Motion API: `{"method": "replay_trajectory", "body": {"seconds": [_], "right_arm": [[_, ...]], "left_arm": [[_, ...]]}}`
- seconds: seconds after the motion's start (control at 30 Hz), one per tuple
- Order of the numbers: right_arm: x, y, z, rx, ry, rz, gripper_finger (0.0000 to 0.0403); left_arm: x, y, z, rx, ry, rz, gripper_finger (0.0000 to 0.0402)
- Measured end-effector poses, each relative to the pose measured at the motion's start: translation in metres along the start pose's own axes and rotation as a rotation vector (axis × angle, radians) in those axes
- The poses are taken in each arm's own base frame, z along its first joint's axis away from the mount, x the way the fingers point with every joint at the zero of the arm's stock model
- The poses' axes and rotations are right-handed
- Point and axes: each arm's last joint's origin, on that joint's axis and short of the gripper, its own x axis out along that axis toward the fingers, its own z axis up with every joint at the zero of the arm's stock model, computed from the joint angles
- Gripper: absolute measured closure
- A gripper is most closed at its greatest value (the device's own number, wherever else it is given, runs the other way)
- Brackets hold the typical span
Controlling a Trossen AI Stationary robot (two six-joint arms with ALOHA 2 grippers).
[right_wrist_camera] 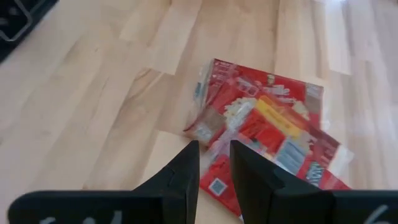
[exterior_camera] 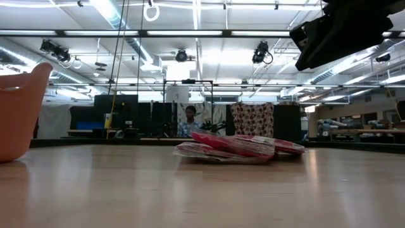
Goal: Sort popcorn bags into baskets
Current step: Put the popcorn bag into the orange bin
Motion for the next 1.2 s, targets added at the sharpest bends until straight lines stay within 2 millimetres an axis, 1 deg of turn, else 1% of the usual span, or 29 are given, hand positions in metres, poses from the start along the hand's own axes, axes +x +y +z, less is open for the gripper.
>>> {"method": "replay_trajectory", "body": {"seconds": [0.07,0.27,0.37,0.53,0.6,0.7,0.83,1.07,1.13,1.2], "right_arm": [[0.000,0.000,0.000,0.000,0.001,0.014,0.0309],[0.000,0.000,0.001,-0.004,-0.008,0.015,0.0309],[0.000,0.000,0.002,-0.012,-0.020,0.018,0.0309],[0.000,0.000,0.003,-0.020,-0.032,0.019,0.0309],[0.000,0.000,0.003,-0.028,-0.034,0.019,0.0309],[0.000,0.000,0.003,-0.034,-0.034,0.019,0.0309],[0.000,0.000,0.003,-0.033,-0.034,0.019,0.0309],[0.000,0.001,0.003,-0.031,-0.032,0.038,0.0309],[0.000,0.001,0.003,-0.031,-0.031,0.038,0.0309],[0.000,0.001,0.002,-0.035,-0.022,0.038,0.0309]], "left_arm": [[0.000,0.000,0.002,0.025,0.007,-0.003,0.0369],[0.000,0.002,0.011,0.026,0.058,-0.017,0.0375],[0.014,0.009,0.016,-0.002,0.114,0.030,0.0375],[0.042,0.032,0.020,0.017,0.319,0.091,0.0374],[0.049,0.039,0.025,0.055,0.326,0.109,0.0373],[0.052,0.048,0.034,0.087,0.266,0.145,0.0371],[0.052,0.055,0.047,0.089,0.158,0.196,0.0346],[0.046,0.064,0.065,0.054,0.142,0.179,0.0272],[0.043,0.068,0.069,0.026,0.138,0.166,0.0259],[0.038,0.072,0.072,-0.006,0.133,0.145,0.0255]]}}
